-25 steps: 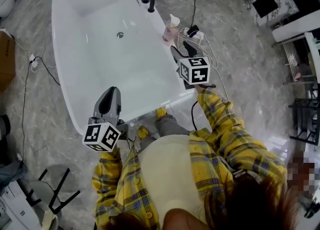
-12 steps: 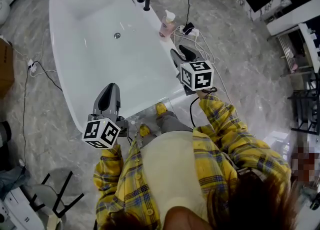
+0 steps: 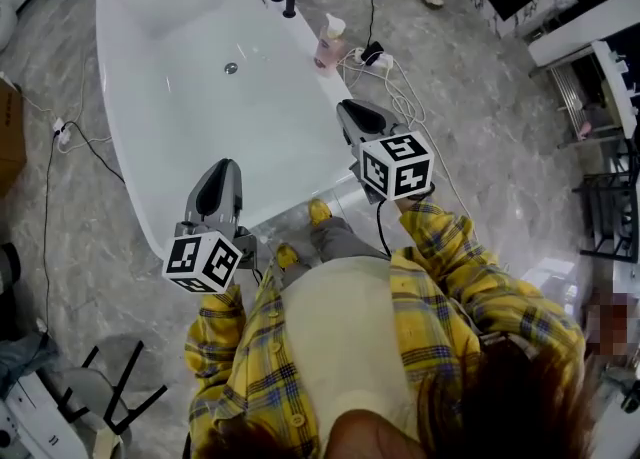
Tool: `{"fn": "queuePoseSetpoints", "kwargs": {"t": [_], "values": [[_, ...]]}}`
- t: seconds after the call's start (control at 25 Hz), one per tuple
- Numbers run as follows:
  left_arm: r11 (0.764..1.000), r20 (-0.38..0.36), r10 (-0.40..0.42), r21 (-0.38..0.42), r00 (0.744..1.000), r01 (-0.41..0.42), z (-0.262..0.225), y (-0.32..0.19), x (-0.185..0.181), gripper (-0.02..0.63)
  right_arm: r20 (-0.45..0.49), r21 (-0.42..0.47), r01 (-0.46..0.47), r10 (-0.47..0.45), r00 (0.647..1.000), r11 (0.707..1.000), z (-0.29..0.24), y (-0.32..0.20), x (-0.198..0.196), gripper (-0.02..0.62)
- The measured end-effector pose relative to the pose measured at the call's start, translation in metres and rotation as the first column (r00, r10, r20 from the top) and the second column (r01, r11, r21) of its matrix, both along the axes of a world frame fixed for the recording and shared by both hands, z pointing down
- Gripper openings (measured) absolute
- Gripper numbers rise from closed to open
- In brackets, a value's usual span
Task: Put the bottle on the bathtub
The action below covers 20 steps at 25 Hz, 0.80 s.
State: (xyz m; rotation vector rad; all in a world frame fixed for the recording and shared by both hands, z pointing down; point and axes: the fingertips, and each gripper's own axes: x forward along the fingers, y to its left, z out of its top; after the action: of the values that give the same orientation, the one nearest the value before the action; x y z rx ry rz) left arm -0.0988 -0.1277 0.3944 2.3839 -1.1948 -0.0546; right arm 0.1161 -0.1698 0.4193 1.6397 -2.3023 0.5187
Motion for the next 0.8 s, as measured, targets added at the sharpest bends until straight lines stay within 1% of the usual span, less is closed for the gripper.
{"fn": "queuePoseSetpoints", "kwargs": {"t": [0.12,0.32,0.8], "values": [[1.0,0.004,0.008,0.002,1.0,-0.008,-0.002,0.003,0.003,0.037,0.013,0.01,0.011,-0.012,1.0,1.0,-0.007,0.007,-0.005,0.025],[1.0,0.004,0.013,0.004,1.0,-0.013,-0.004,0.009,0.005,0.037,-0.005,0.03,0.023,-0.023,1.0,0.999,-0.015,0.019,-0.012,0.014],[1.0,0.016,0.016,0.004,1.0,-0.016,-0.006,0.019,0.011,0.037,-0.001,0.0,0.044,-0.044,0.999,0.999,-0.012,0.037,-0.019,0.012]]}}
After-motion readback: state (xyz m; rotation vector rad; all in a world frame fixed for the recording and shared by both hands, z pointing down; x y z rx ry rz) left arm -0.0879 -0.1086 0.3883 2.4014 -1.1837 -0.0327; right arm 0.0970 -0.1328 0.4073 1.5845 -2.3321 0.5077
